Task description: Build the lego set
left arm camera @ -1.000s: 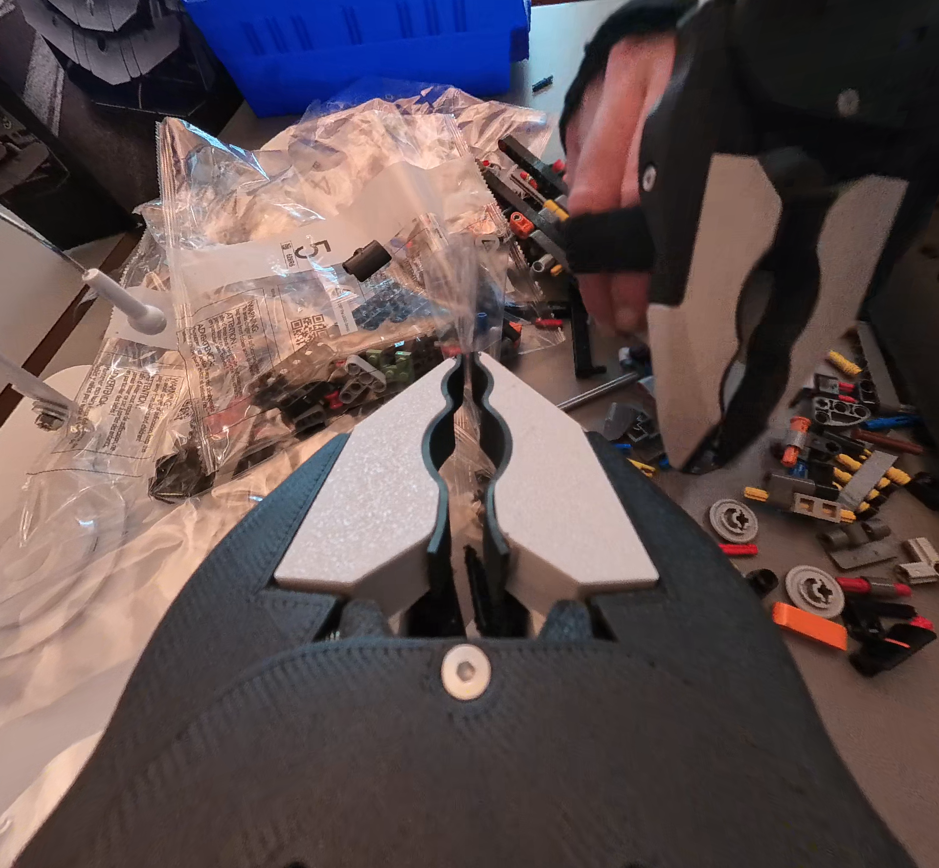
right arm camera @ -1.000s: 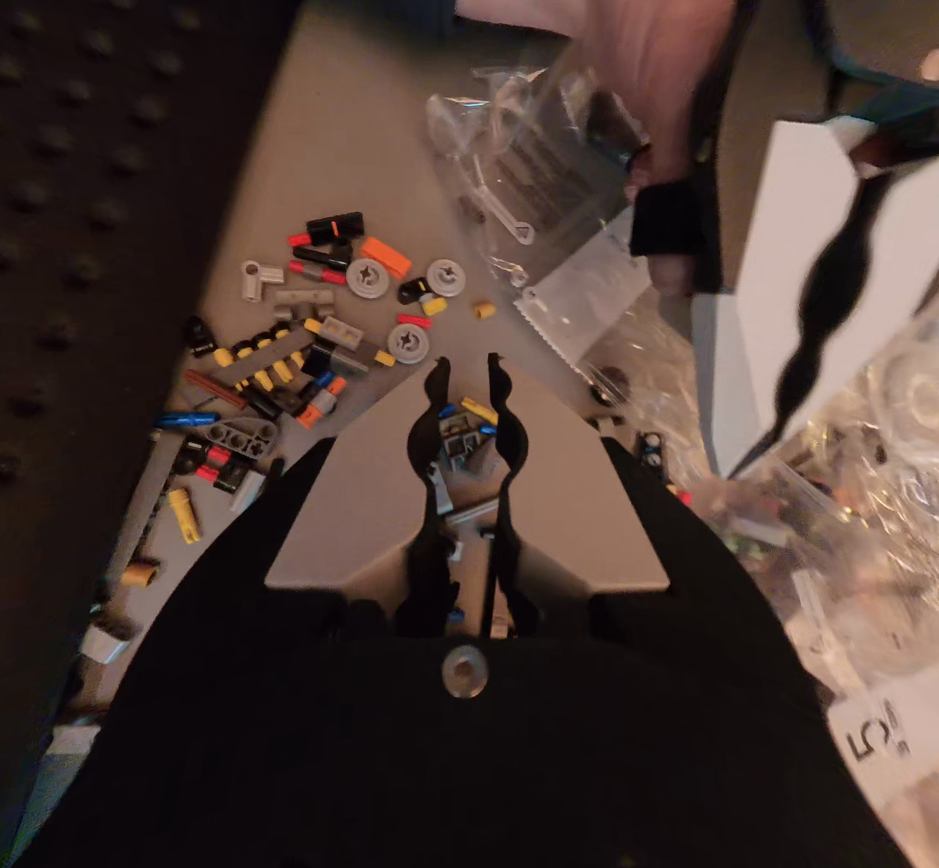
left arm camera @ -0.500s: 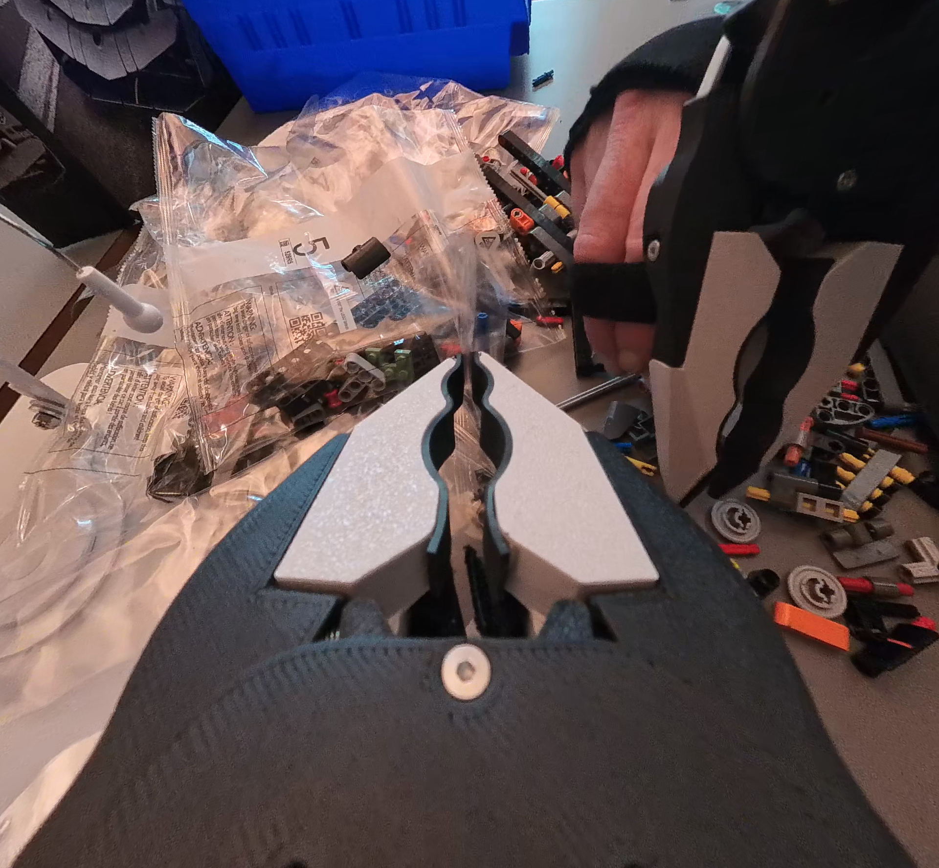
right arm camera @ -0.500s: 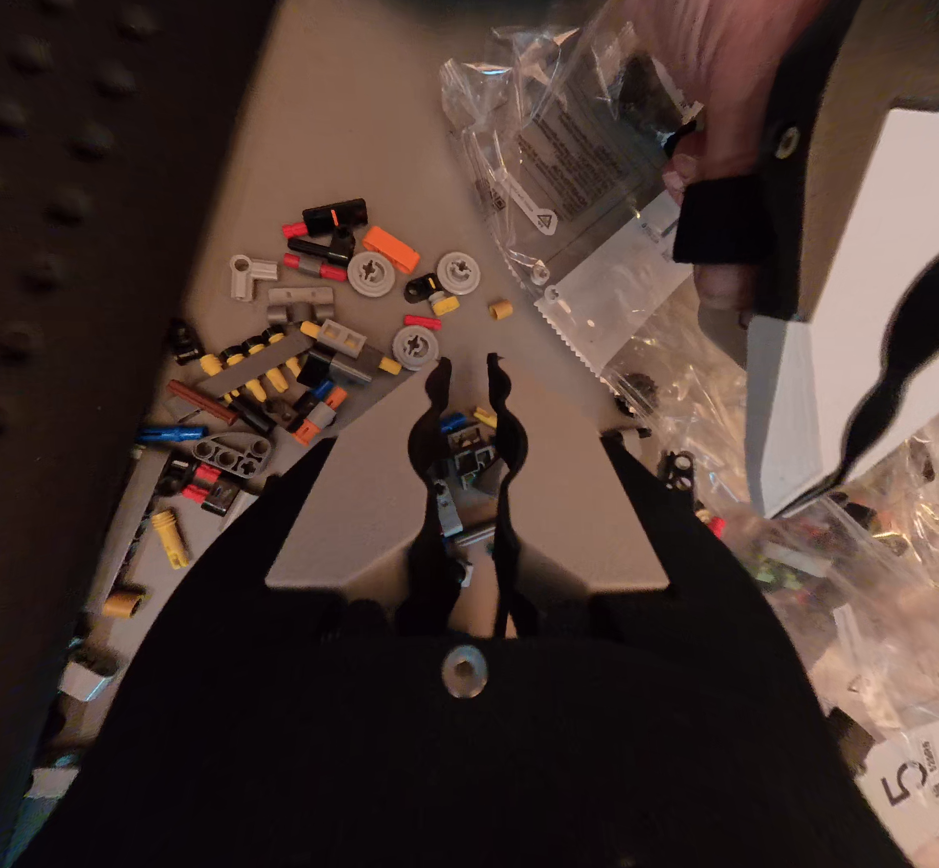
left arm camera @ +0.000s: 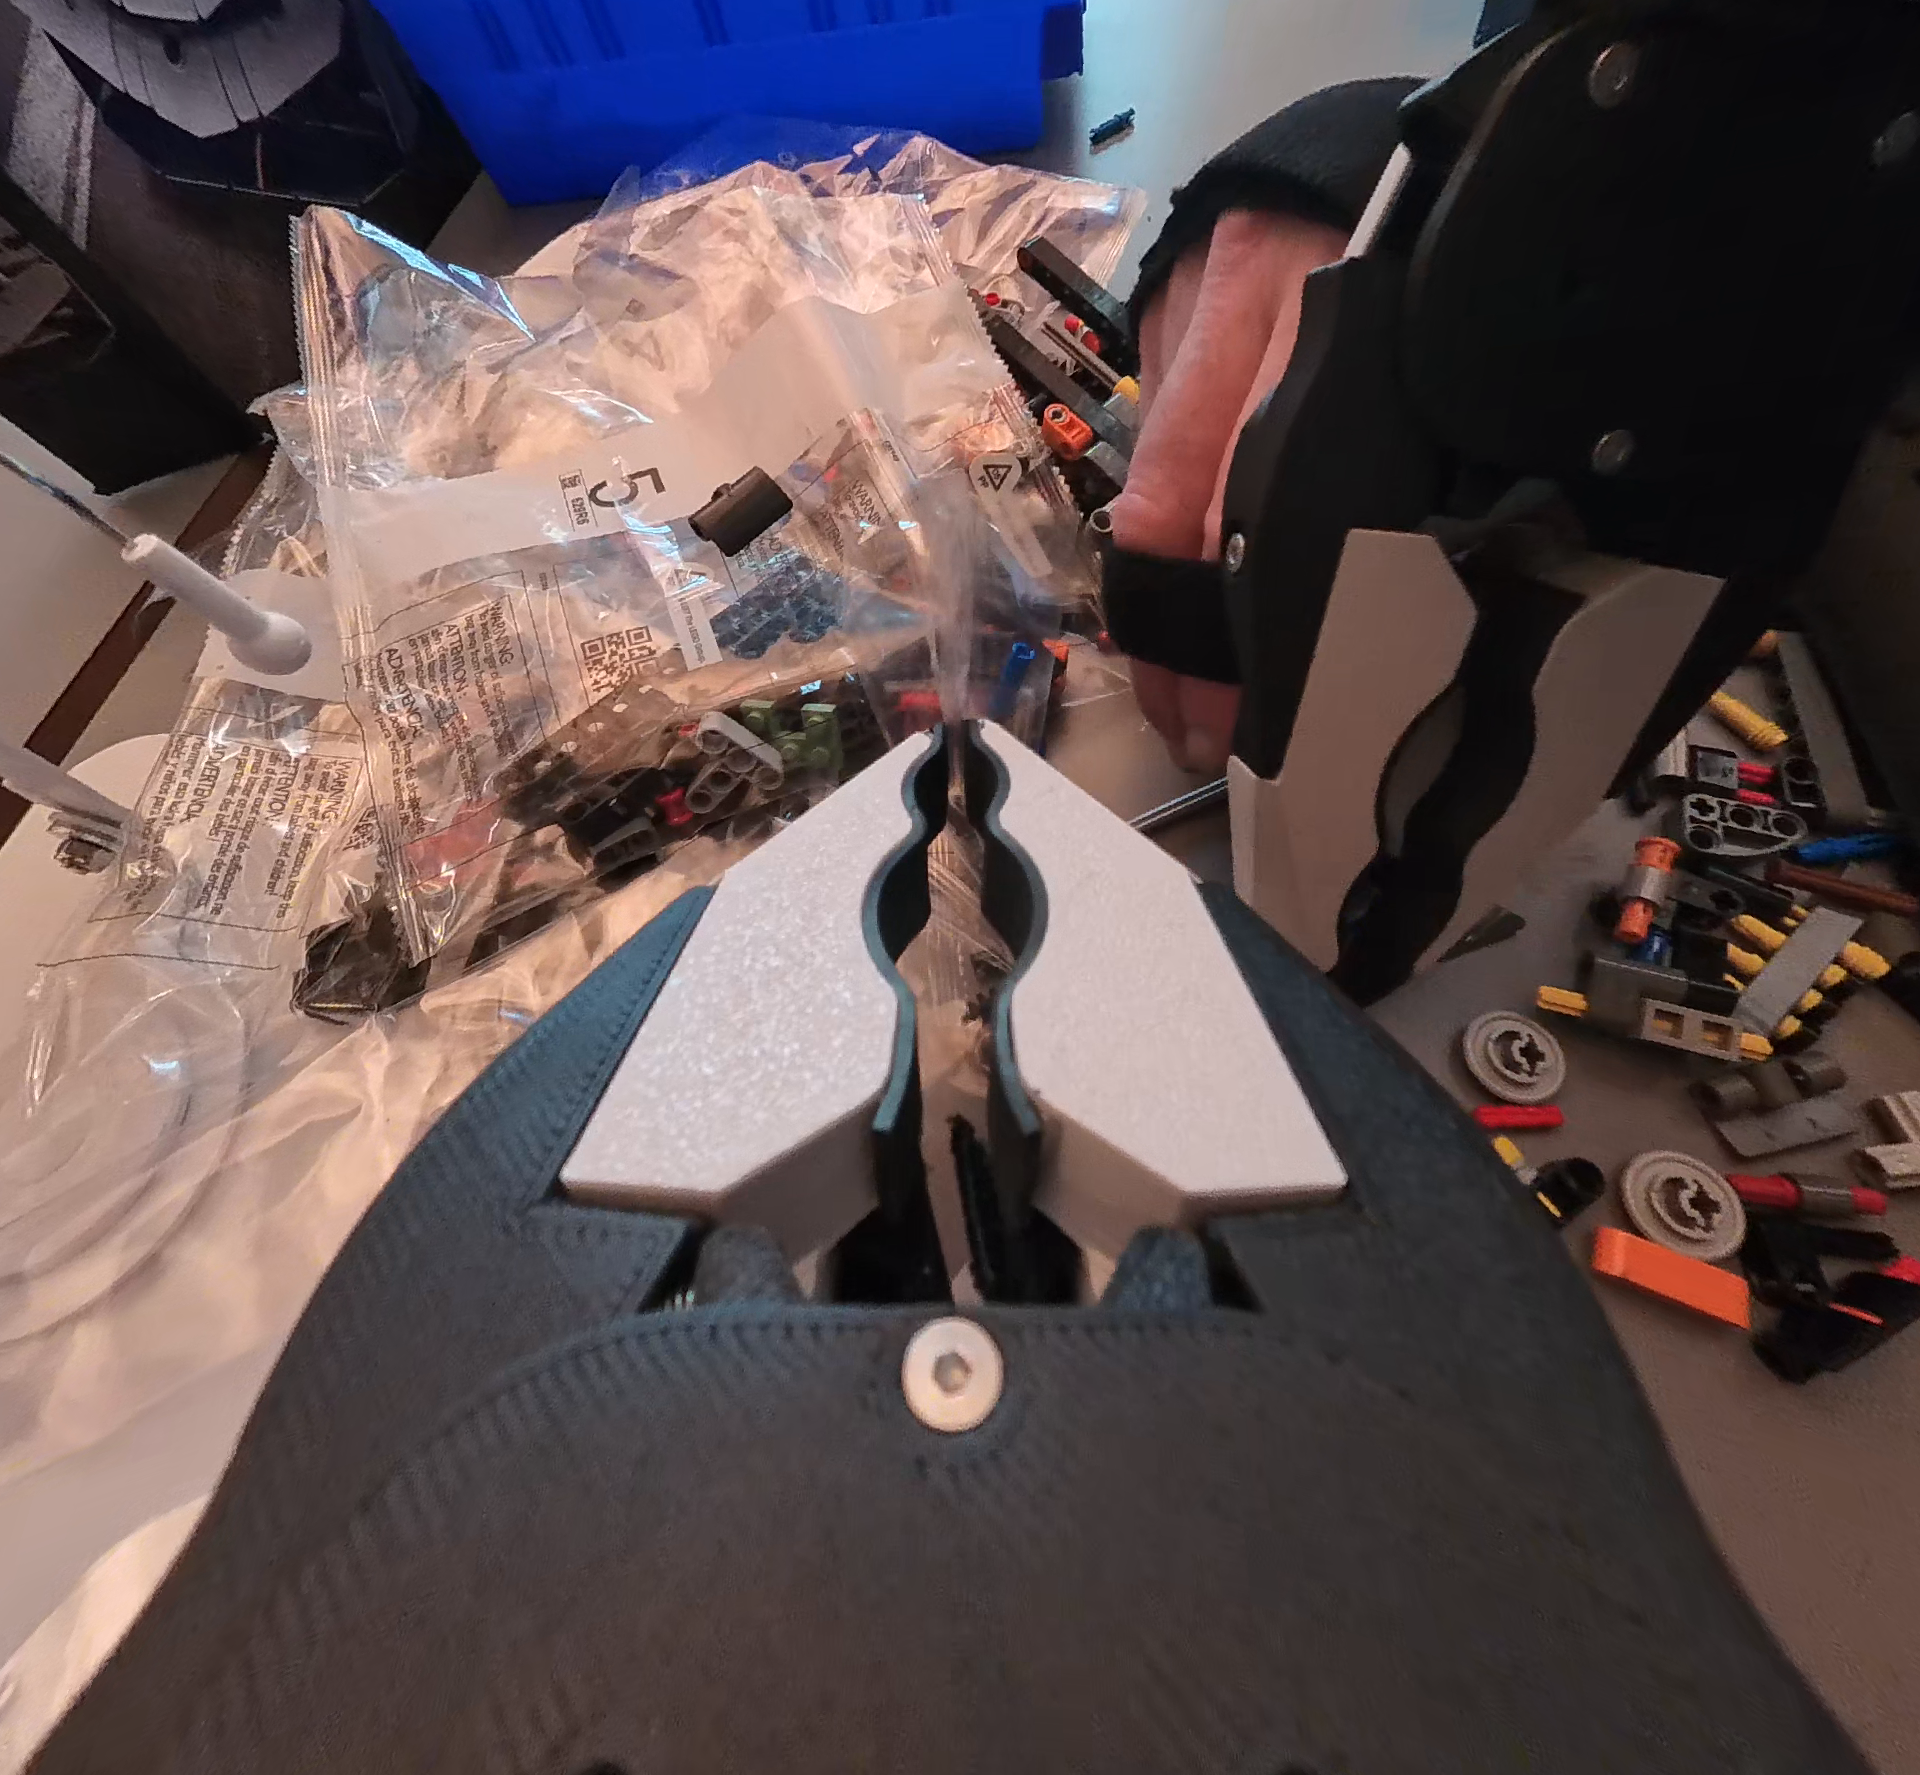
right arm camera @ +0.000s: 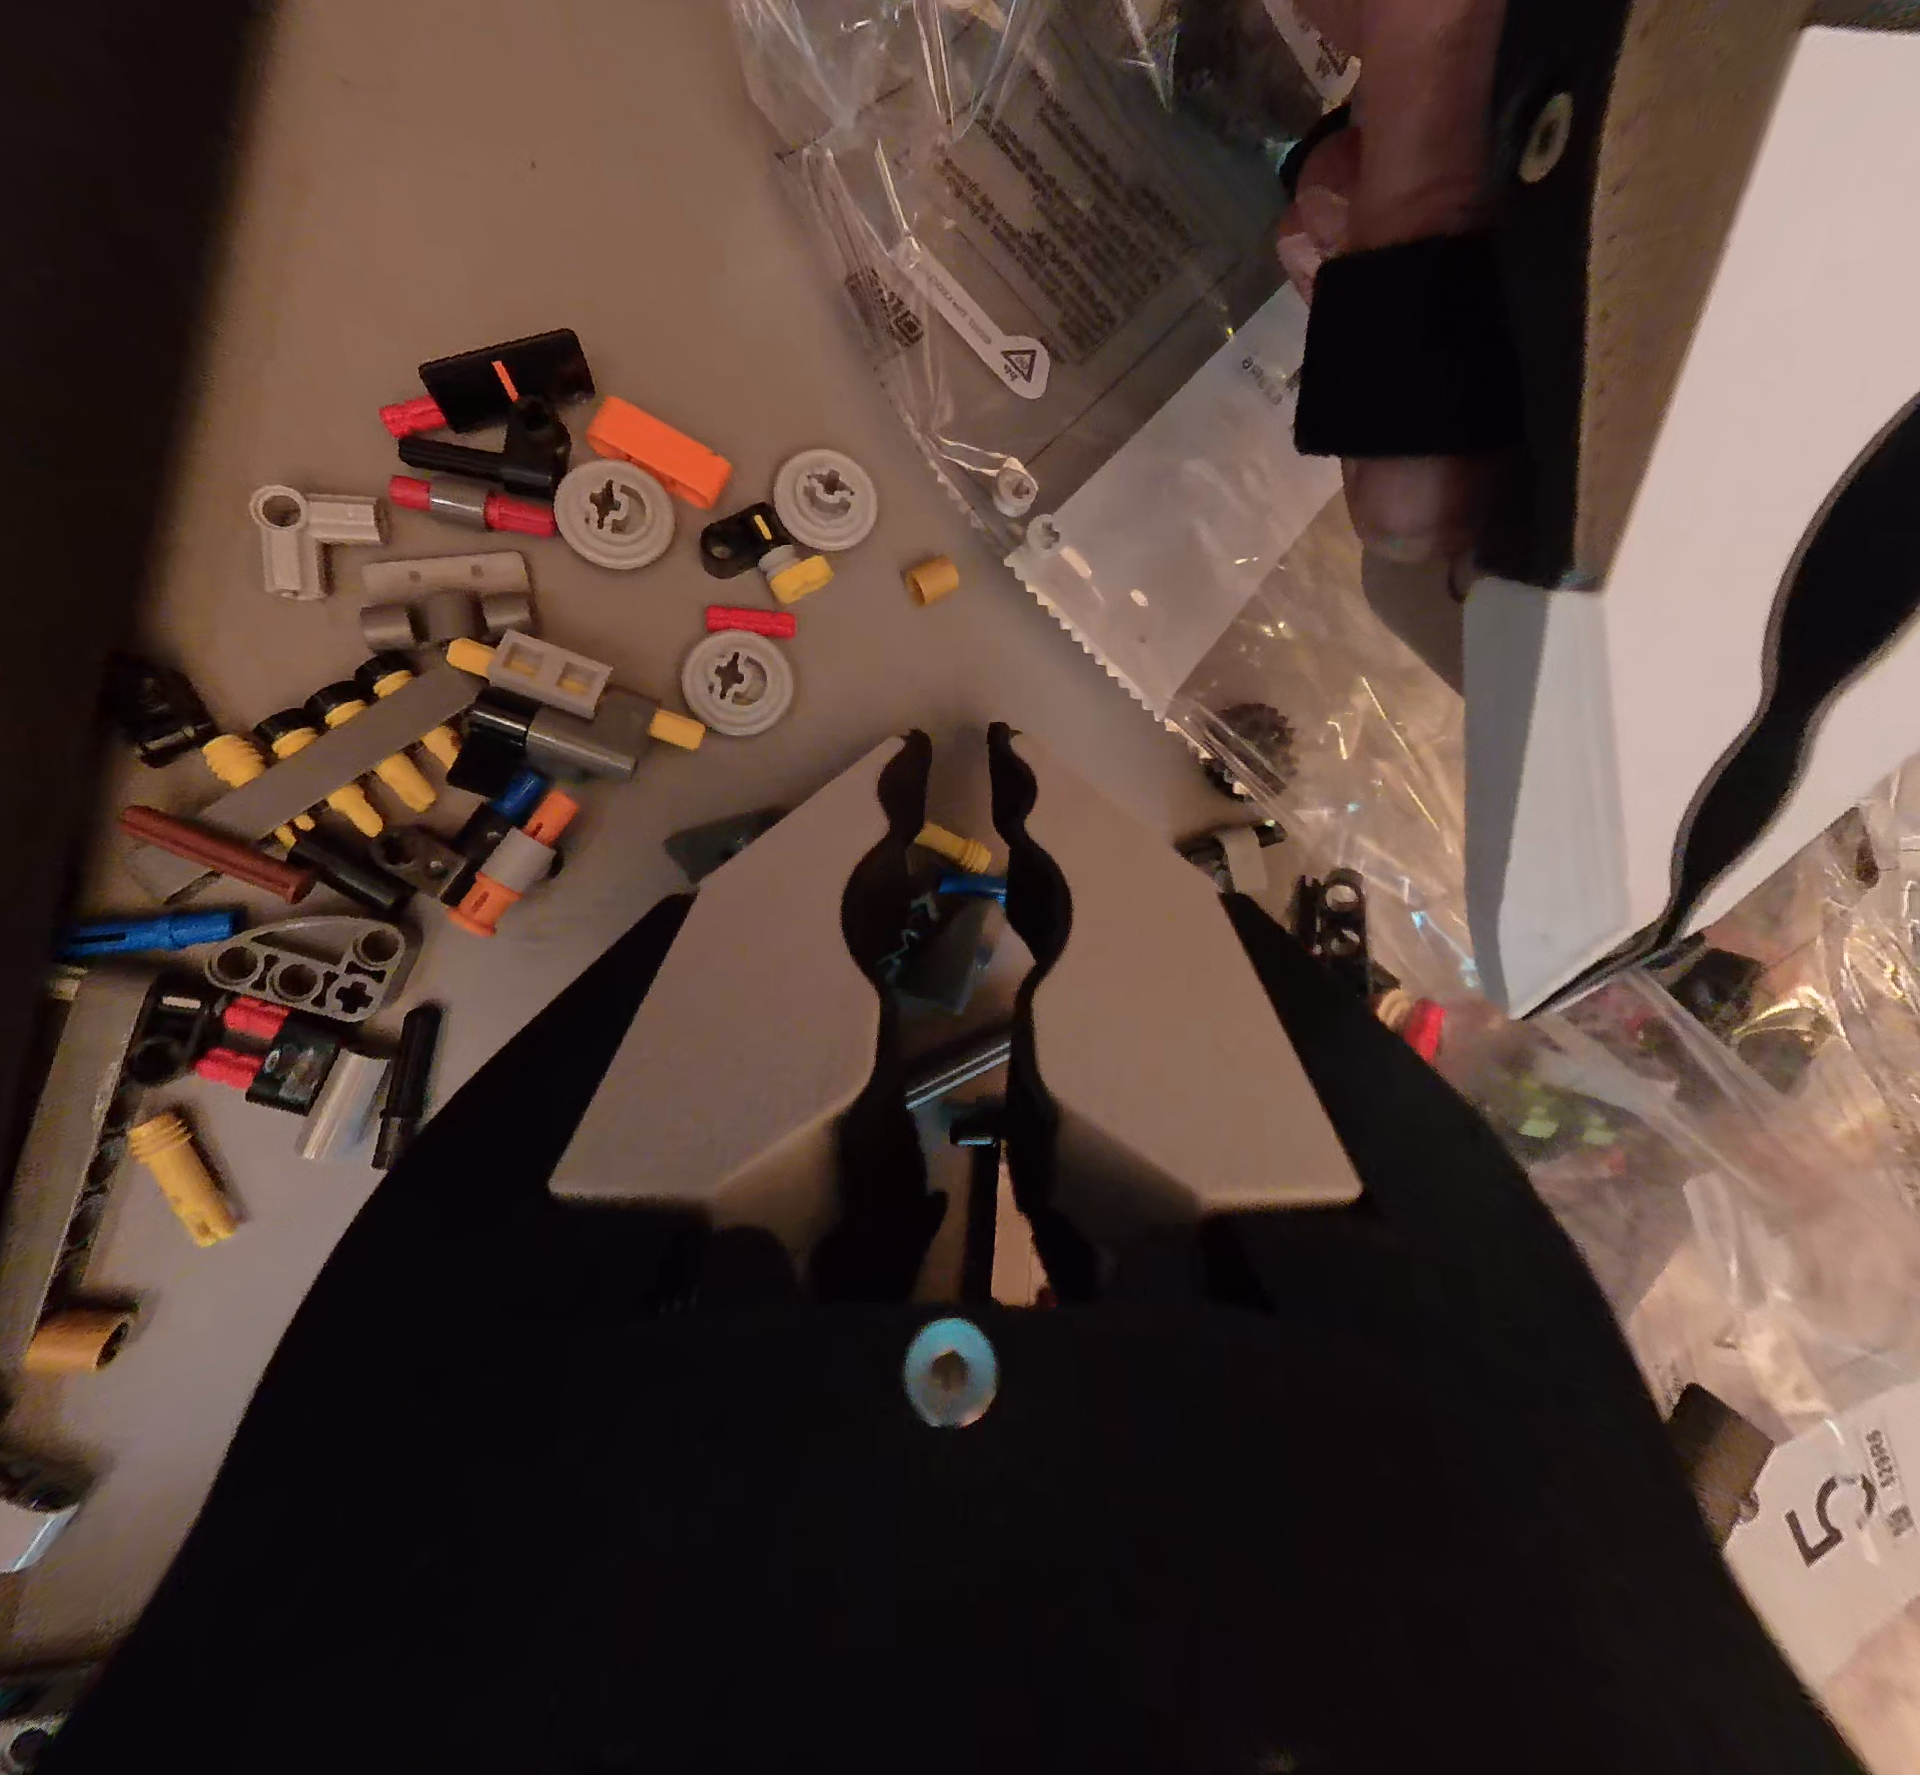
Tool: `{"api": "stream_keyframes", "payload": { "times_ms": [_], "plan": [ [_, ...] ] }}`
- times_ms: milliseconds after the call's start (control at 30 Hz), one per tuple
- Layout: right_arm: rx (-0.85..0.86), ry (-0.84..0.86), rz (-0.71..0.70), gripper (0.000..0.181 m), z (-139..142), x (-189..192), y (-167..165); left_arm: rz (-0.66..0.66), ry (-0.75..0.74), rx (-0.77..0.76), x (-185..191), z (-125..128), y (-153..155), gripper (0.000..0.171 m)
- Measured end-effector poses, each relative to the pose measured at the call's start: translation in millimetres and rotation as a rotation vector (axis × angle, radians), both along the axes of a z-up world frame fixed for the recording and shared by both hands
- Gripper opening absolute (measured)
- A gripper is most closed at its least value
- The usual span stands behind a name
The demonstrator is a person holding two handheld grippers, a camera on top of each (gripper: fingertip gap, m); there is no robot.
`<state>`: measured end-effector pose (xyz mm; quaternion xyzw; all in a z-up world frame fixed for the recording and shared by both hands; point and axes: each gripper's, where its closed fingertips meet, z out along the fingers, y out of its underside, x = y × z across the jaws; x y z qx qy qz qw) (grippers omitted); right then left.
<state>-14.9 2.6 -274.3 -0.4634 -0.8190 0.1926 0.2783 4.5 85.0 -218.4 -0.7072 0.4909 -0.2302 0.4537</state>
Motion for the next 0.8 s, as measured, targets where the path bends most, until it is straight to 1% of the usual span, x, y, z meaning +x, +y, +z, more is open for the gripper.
{"api": "stream_keyframes", "payload": {
  "times_ms": [100, 300, 400, 500, 633, 800],
  "plan": [
    [-0.006, -0.013, 0.010, 0.000, -1.9, 2.4, -1.4, -0.001, 0.002, -0.003, 0.5, -1.3, 0.1, 0.000],
    [-0.022, -0.031, 0.022, 0.000, -1.1, 8.5, -2.5, -0.001, 0.003, -0.004, 0.5, -1.4, 0.2, 0.000],
    [-0.060, 0.004, 0.058, 0.006, 5.8, 4.0, -15.0, -0.003, 0.004, -0.004, 1.1, -1.7, 0.0, 0.000],
    [-0.087, 0.030, 0.086, 0.007, 10.7, -2.6, -27.4, -0.002, 0.004, -0.004, 0.7, -1.4, 0.6, 0.000],
    [-0.077, -0.011, 0.102, 0.010, 0.9, -6.3, -35.6, -0.002, 0.004, -0.004, 1.0, -1.6, 0.6, 0.000],
    [-0.083, -0.010, 0.102, 0.012, 0.5, -8.5, -38.3, -0.004, 0.003, -0.005, 1.7, -1.6, 0.3, 0.000]
  ]
}}
